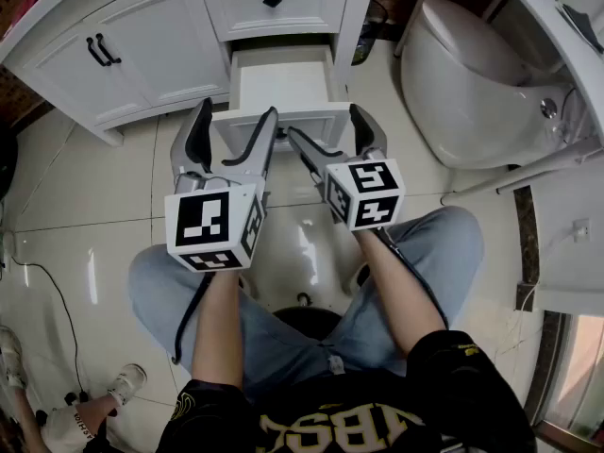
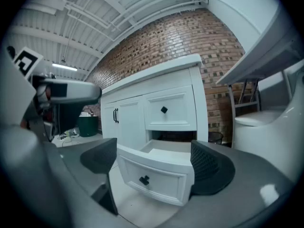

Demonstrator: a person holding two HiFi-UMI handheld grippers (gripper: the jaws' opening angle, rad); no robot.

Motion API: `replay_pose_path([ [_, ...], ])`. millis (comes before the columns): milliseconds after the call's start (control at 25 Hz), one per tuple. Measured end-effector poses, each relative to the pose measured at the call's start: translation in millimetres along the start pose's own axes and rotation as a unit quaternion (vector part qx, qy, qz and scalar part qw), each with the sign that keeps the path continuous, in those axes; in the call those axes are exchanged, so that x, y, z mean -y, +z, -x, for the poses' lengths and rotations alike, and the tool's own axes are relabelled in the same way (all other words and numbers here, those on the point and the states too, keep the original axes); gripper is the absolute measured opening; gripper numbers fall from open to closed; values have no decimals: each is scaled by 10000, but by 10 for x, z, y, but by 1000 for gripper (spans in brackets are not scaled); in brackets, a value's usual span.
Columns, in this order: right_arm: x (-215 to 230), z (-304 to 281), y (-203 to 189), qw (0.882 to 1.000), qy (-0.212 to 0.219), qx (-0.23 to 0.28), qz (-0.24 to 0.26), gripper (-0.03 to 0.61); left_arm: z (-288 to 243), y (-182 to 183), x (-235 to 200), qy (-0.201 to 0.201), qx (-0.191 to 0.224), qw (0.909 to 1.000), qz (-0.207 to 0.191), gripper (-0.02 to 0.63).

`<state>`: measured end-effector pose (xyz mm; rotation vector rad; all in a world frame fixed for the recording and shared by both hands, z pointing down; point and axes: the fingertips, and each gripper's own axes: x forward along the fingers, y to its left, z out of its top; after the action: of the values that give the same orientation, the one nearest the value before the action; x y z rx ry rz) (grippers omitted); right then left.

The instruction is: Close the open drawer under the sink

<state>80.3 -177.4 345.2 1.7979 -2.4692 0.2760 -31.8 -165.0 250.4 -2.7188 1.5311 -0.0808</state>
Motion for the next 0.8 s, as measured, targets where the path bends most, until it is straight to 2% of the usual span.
replay_pose_path([
  [120,-62,-240,-286,9986,122,-364,-354,492,-49,75,-158,59,48,9998,-157,360],
  [240,-156,-469,-569,9925,285,-718,-946,488,-155,-5,-328,137,-46,9997,-201,359],
  [320,-244,-621,-770,9826,407,-939,-1547,483,-239,-97,-425,156,-153,9997,-149,359],
  [400,-318,-769,-974,9636,496,-1103,-2386,482,-309,-178,-509,173,-247,9995,-121,359],
  [440,-334,-840,-1074,9482,504,-1147,-2920,482,-338,-217,-549,183,-297,9993,-137,359],
  [480,-331,-908,-1176,9274,482,-1172,-3521,478,-364,-254,-591,195,-346,9991,-164,359],
  [520,-316,-974,-1277,9002,460,-1173,-4168,467,-388,-288,-638,208,-390,9988,-188,359],
  [600,-317,-1101,-1421,8314,608,-1011,-5430,411,-421,-339,-757,252,-453,9984,-204,359],
  [640,-341,-1164,-1439,7985,764,-814,-5915,402,-427,-360,-830,288,-476,9982,-202,359],
  [680,-361,-1225,-1424,7742,890,-566,-6240,389,-428,-380,-910,332,-501,9980,-202,359],
  [720,-363,-1284,-1389,7615,954,-321,-6403,369,-427,-404,-993,383,-531,9976,-206,359],
  [760,-343,-1342,-1352,7589,964,-129,-6439,335,-426,-430,-1077,438,-565,9972,-207,359],
  [800,-304,-1401,-1327,7621,939,-8,-6406,314,-427,-456,-1159,493,-596,9968,-200,359],
])
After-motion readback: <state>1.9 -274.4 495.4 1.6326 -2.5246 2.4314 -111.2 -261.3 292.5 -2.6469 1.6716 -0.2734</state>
